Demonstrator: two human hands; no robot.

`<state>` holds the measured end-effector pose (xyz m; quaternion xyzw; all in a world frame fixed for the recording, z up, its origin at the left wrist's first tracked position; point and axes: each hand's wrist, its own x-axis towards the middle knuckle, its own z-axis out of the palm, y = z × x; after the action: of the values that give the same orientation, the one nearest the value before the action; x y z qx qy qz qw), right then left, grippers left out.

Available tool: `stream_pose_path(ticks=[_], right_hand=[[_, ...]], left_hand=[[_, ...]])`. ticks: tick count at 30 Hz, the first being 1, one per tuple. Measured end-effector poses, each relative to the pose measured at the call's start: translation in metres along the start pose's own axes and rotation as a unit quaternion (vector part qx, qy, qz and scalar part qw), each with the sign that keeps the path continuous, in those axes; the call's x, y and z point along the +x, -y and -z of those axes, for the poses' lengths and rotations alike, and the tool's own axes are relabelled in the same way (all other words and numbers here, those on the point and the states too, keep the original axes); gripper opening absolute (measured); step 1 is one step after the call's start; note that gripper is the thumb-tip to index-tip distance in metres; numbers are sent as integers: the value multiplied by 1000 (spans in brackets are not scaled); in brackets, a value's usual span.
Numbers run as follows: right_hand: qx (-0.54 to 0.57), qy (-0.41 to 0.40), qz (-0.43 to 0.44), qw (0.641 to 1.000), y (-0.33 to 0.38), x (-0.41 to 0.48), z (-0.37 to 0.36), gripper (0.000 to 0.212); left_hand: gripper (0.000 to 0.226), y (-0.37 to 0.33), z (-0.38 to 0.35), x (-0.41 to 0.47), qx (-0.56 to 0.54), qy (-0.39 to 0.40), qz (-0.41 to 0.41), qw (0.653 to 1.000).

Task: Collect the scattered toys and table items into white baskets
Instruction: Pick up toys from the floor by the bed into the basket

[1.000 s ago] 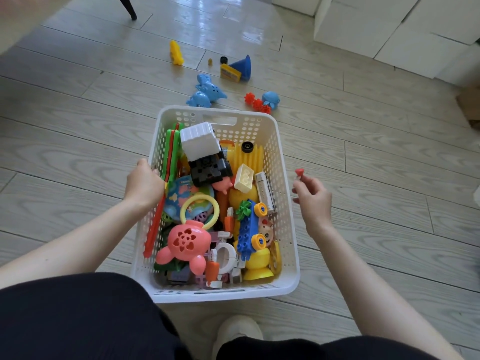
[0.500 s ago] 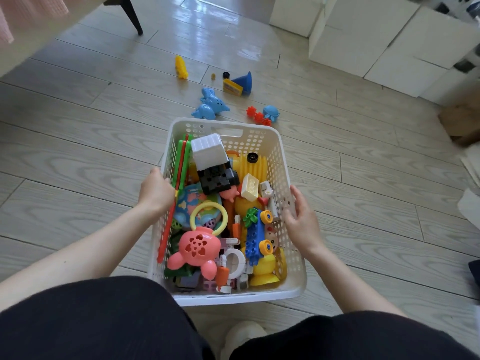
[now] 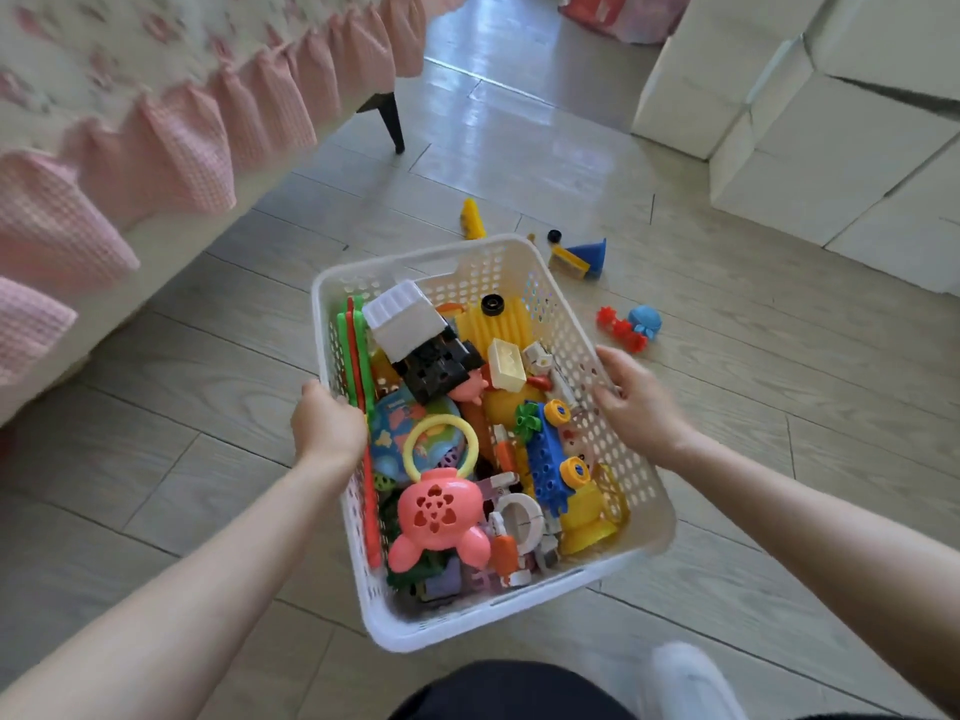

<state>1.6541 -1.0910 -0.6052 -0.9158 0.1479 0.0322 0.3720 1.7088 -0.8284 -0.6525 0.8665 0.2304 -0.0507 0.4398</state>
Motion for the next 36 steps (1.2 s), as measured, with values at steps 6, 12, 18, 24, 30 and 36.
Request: stream_pose_path(ticks=[6, 12, 18, 24, 30, 36], right_hand=[[26, 51, 63, 996, 20, 81, -30, 41], [4, 109, 93, 990, 10, 142, -50, 46], [17, 170, 145, 975, -6, 188, -49, 48], [79, 221, 194, 953, -28, 206, -42, 35], [-68, 200, 193, 958, -54, 236, -28, 36], [-314, 257, 295, 865, -72, 258, -54, 60]], left_hand=[[17, -4, 5, 38, 46, -45, 29, 998], [19, -4, -3, 55, 87, -66, 74, 991], [7, -18, -22, 57, 139, -74, 105, 982], [18, -28, -39, 53, 154, -95, 151, 972], [18, -34, -51, 38, 172, -101, 193, 961], [11, -20, -62, 35, 141, -159, 138, 967]])
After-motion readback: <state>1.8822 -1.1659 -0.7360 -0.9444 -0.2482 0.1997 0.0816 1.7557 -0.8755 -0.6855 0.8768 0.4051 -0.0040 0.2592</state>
